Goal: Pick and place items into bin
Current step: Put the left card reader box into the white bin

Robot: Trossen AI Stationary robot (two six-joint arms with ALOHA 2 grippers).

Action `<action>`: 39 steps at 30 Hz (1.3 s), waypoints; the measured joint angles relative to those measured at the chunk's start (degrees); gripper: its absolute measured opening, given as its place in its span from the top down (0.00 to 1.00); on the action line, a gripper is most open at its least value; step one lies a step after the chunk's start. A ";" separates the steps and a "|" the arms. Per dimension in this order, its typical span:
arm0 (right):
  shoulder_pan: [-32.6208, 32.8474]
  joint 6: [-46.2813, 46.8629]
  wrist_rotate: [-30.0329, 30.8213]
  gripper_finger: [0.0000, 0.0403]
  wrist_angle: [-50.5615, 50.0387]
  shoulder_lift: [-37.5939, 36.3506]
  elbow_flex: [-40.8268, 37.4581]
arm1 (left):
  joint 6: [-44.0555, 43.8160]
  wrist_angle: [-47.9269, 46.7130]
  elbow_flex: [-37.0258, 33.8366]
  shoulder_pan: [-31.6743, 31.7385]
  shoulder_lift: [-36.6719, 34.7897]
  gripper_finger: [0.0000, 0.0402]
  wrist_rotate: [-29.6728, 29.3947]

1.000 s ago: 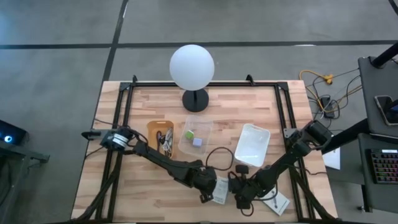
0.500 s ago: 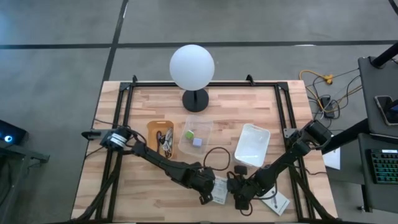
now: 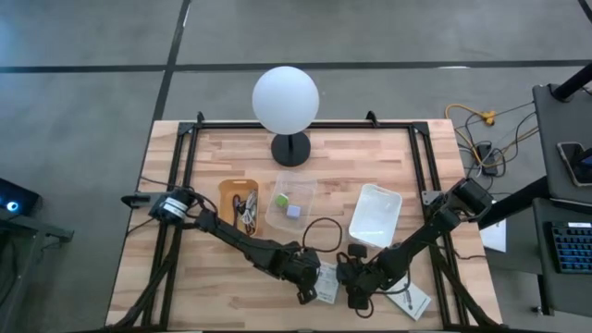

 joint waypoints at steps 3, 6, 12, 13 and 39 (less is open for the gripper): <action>-0.15 0.02 0.02 0.65 0.00 0.00 0.00 | -0.02 0.31 -0.02 0.00 0.27 1.00 0.40; -0.15 0.00 0.13 0.66 0.04 0.00 0.00 | 0.13 0.99 -0.03 0.08 0.27 1.00 0.51; -0.26 0.00 0.33 0.65 0.13 0.00 0.04 | -0.14 1.83 -2.15 0.17 0.12 1.00 1.26; -0.26 0.00 0.33 0.64 0.01 0.00 0.16 | -0.75 1.74 -2.48 0.17 0.04 1.00 1.56; -4.28 -4.94 3.28 0.59 0.87 0.00 4.28 | -1.22 4.71 -4.59 0.20 0.38 1.00 1.76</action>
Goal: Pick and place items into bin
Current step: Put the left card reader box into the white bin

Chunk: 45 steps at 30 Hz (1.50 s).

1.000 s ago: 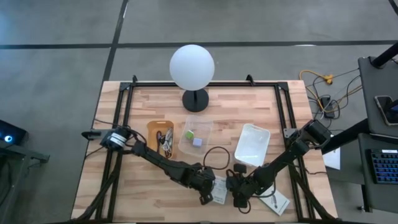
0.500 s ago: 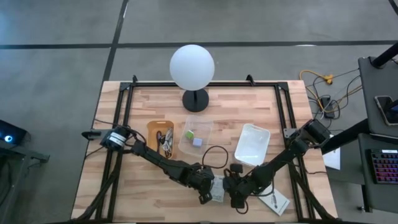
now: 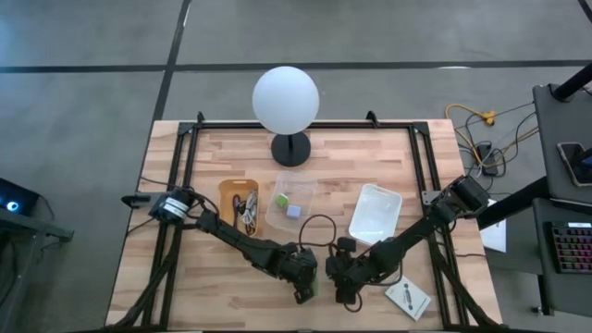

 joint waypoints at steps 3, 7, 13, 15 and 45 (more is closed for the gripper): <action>0.02 -0.02 -0.01 0.59 0.01 0.00 0.34 | 0.02 0.17 -0.06 0.00 -0.26 1.00 -0.08; 0.00 0.05 0.00 0.59 -0.03 0.00 0.33 | 0.10 -0.15 -0.04 0.02 -0.84 1.00 -2.01; -0.68 -2.83 0.00 0.59 0.49 0.00 1.10 | 0.02 0.31 0.06 0.02 -1.33 1.00 -2.29; -1.15 -3.98 0.07 0.59 0.45 0.00 1.86 | 0.02 0.31 0.04 0.02 -1.33 1.00 -2.29; -1.22 -22.44 9.03 0.46 -5.99 0.02 6.69 | -0.11 0.94 -0.15 0.02 -1.33 1.00 -2.14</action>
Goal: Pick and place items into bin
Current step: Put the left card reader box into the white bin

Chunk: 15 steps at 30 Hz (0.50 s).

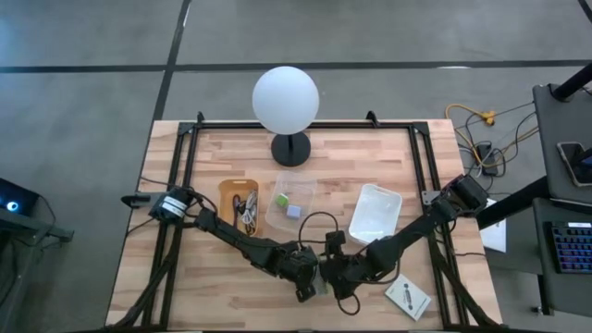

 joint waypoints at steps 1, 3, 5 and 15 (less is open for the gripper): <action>0.00 0.00 0.03 0.46 0.01 0.00 0.15 | 0.00 0.00 0.00 0.00 0.00 1.00 0.00; 0.00 -0.04 0.04 0.46 0.00 -0.05 0.28 | 0.00 0.00 0.00 0.00 -0.02 1.00 0.01; 0.00 -0.04 0.04 0.46 -0.01 -0.15 0.28 | 0.00 0.02 -0.02 0.00 -0.02 1.00 0.02; 0.39 -3.99 0.03 0.46 -1.37 -0.42 0.28 | 0.00 -0.03 0.33 -0.04 -0.42 1.00 -3.09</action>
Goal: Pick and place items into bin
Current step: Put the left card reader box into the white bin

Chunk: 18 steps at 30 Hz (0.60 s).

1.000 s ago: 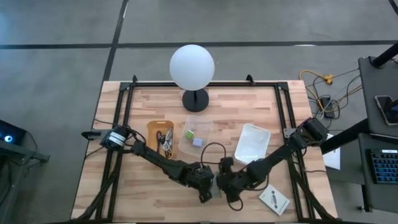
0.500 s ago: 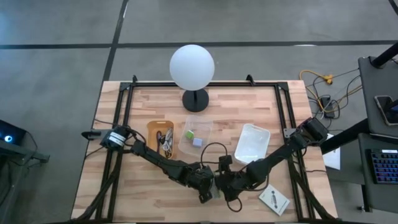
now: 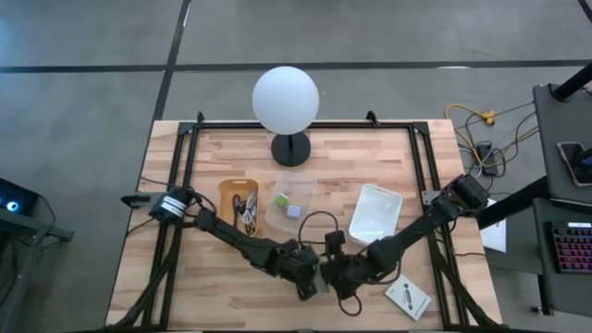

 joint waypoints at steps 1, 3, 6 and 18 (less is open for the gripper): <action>0.03 -0.09 -0.01 0.46 0.03 -0.02 0.00 | -0.01 0.06 0.18 0.00 -0.25 1.00 -1.20; 0.06 0.11 -0.01 0.46 0.03 -0.09 0.01 | 0.00 0.07 0.21 0.13 -1.05 1.00 -3.29; 0.36 0.95 0.00 0.46 -0.03 -0.18 0.00 | 0.00 -0.01 0.18 0.50 -1.60 1.00 -6.59; 0.79 1.56 -0.26 0.46 -2.14 -0.37 0.00 | -0.02 -0.33 0.13 0.59 -3.11 1.00 -8.53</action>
